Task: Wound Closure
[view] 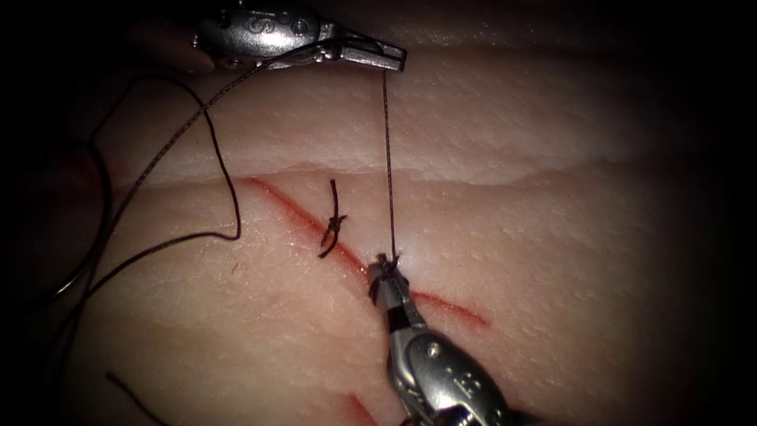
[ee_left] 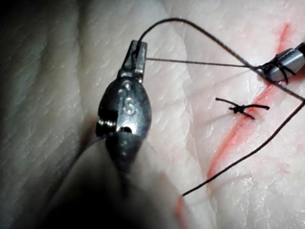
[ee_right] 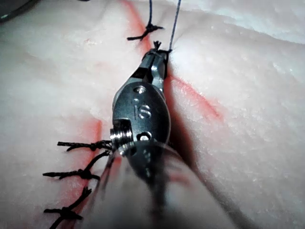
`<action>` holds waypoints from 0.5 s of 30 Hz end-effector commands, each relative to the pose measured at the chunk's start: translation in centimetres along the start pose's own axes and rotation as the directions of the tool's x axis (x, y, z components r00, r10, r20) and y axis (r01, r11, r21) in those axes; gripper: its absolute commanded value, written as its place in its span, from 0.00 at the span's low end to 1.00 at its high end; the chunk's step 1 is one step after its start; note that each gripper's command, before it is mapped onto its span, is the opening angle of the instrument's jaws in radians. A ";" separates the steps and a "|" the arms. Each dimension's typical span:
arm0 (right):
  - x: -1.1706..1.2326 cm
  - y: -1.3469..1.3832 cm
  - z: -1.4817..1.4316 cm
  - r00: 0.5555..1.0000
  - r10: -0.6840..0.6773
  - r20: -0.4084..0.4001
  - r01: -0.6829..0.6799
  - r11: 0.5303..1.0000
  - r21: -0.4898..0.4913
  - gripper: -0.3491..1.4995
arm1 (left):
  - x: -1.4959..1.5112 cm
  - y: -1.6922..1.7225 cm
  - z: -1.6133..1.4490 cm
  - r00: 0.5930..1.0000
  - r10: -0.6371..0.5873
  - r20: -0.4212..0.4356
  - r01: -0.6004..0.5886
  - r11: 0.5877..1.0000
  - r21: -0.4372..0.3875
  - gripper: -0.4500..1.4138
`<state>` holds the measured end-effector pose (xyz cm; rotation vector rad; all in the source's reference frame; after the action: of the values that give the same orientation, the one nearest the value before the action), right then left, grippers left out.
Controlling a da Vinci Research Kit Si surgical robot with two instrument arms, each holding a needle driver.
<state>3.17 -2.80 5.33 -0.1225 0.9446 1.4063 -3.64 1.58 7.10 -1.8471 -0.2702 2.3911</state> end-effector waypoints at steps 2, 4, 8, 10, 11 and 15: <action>0.06 -0.01 -0.02 1.000 0.030 0.003 -0.030 0.999 0.013 0.00 | -0.03 -0.02 0.09 1.000 0.006 0.004 -0.006 1.000 0.000 0.00; 0.10 -0.01 -0.04 0.999 0.052 -0.002 -0.052 0.999 0.008 0.00 | -0.04 0.00 0.10 1.000 0.008 0.006 -0.008 1.000 0.000 0.00; 0.08 -0.07 0.00 0.997 0.079 0.017 -0.079 0.997 0.026 0.00 | -0.07 0.01 0.13 1.000 0.011 0.013 -0.011 1.000 0.005 0.00; 0.08 -0.09 0.02 0.996 0.085 0.020 -0.085 0.996 0.023 0.00 | -0.08 0.03 0.14 1.000 0.012 0.016 -0.013 1.000 0.007 0.00; 0.07 -0.10 0.03 0.996 0.084 0.020 -0.085 0.996 0.028 0.00 | -0.08 0.04 0.15 1.000 0.013 0.018 -0.013 1.000 0.007 0.00; 0.08 -0.11 0.04 0.996 0.085 0.020 -0.085 0.996 0.027 0.00 | -0.10 0.09 0.18 1.000 0.016 0.025 -0.016 1.000 0.006 0.00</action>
<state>3.19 -2.75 5.22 -0.0493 0.9600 1.4704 -3.72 1.41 7.18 -1.8221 -0.2550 2.4244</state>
